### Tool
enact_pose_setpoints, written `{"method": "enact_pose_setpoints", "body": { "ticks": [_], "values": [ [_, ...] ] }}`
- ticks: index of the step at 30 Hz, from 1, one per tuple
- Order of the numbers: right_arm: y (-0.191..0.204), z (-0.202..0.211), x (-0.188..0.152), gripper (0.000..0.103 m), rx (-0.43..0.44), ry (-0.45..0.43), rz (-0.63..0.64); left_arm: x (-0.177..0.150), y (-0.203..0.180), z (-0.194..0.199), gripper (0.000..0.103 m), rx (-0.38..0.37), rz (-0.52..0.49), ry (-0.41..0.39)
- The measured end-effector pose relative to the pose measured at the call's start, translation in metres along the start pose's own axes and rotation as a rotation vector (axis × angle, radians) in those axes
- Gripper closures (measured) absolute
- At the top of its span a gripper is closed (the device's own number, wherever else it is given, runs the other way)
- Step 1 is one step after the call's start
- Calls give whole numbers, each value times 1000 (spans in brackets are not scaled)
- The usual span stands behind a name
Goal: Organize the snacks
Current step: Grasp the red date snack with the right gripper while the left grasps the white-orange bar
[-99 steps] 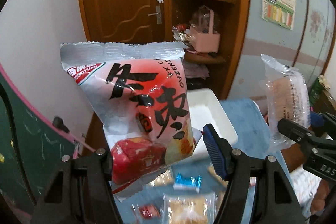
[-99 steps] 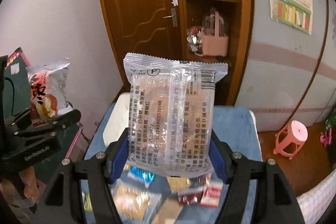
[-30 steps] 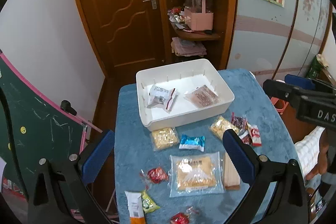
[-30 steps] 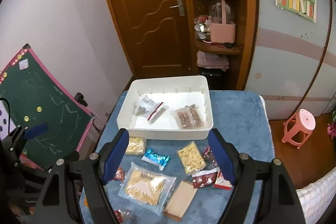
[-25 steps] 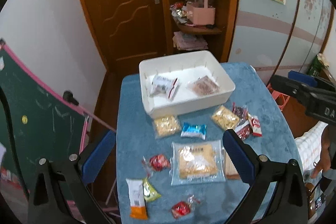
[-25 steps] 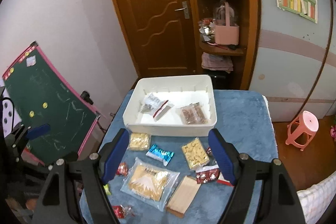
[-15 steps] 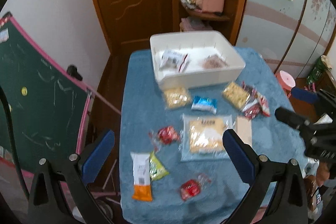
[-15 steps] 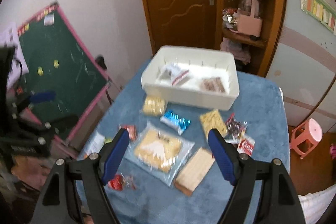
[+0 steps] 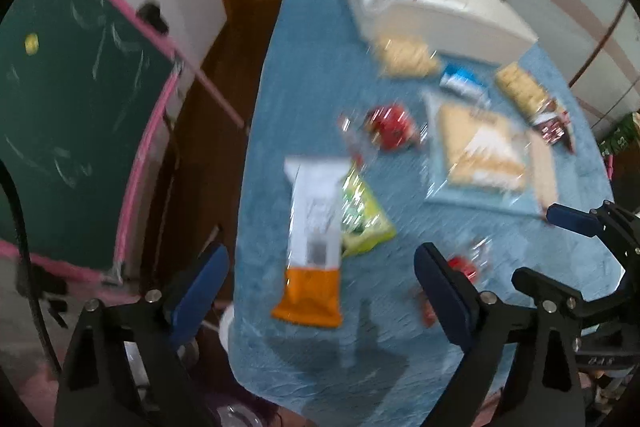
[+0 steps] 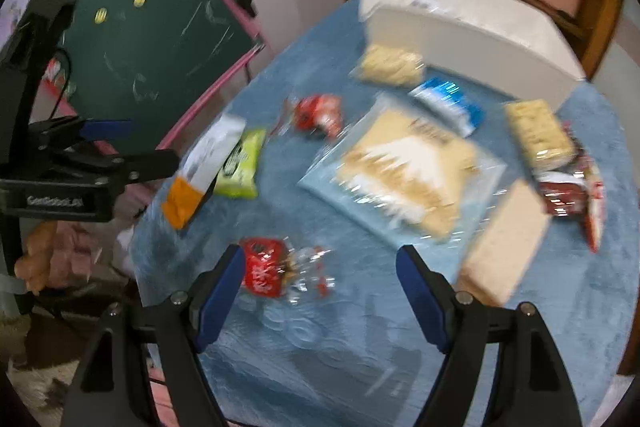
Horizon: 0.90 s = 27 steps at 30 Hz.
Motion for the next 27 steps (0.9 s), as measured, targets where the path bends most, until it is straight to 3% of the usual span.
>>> {"method": "enact_pose_setpoints", "body": {
  "ticks": [4, 9, 19, 21, 24, 25, 27],
  "values": [
    [11, -32, -2, 25, 33, 54, 0, -11, 7, -32, 13, -16, 21, 57],
    [19, -64, -8, 23, 76, 132, -17, -12, 15, -53, 13, -6, 42, 63],
    [44, -80, -11, 15, -49, 123, 71, 4, 21, -83, 23, -5, 88, 85],
    [48, -82, -13, 21, -88, 118, 90, 4, 18, -82, 29, 6, 63, 69],
    [53, -81, -13, 38, -83, 103, 111, 3, 10, -79, 55, 6, 26, 64],
    [55, -80, -11, 39, -84, 98, 115, 3, 8, -77, 62, 40, 15, 64],
    [55, -77, -13, 45, -77, 94, 113, 2, 5, -76, 64, 57, -2, 58]
  ]
}}
Point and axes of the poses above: each gripper's, at about its wrist camera, not at the fingertips, and z roughly against the way its jaws point, y to its left, x to its top, the point moved 5 cm from there along -z, roughly the way its jaws point, and after that the axes turned 9 degrees about y, right-handed, at the moved point
